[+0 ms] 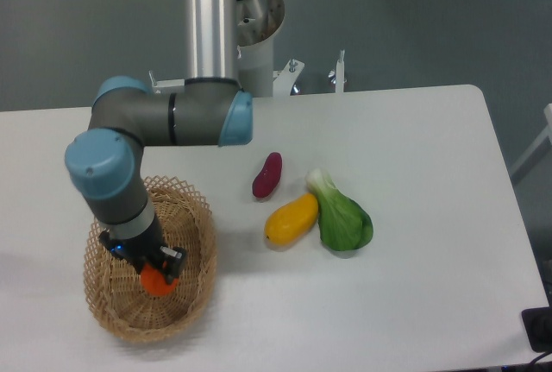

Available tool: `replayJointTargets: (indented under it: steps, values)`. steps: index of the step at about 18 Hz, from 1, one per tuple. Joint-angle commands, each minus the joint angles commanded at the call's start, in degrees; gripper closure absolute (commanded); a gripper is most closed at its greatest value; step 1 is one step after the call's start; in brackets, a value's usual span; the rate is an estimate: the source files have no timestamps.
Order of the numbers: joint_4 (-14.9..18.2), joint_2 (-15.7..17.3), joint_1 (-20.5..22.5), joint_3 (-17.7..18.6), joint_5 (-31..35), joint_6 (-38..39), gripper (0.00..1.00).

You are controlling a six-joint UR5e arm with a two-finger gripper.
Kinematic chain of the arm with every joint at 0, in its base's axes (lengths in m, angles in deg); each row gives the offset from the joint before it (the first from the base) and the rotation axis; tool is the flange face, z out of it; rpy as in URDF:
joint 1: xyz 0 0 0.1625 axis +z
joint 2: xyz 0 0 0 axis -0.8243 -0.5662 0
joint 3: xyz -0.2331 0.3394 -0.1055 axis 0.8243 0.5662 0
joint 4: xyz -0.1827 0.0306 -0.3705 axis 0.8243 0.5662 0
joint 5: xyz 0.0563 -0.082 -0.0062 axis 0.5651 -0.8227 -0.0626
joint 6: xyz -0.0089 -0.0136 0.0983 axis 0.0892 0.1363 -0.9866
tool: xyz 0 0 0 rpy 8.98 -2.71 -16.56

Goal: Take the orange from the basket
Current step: 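Lift the orange out of the basket and carry it toward the mango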

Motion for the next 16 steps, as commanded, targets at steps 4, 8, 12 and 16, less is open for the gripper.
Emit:
replayJointTargets:
  steps: [4, 8, 12, 16]
  values:
    - [5.97, 2.91, 3.6, -2.98, -2.81, -5.64, 0.48]
    - [10.37, 4.23, 7.47, -6.76, -5.54, -11.61, 0.48]
    - [12.22, 4.75, 10.81, -7.39, -5.9, -17.06, 0.48]
    - [12.4, 5.02, 11.52, -7.56, -6.07, -17.33, 0.48]
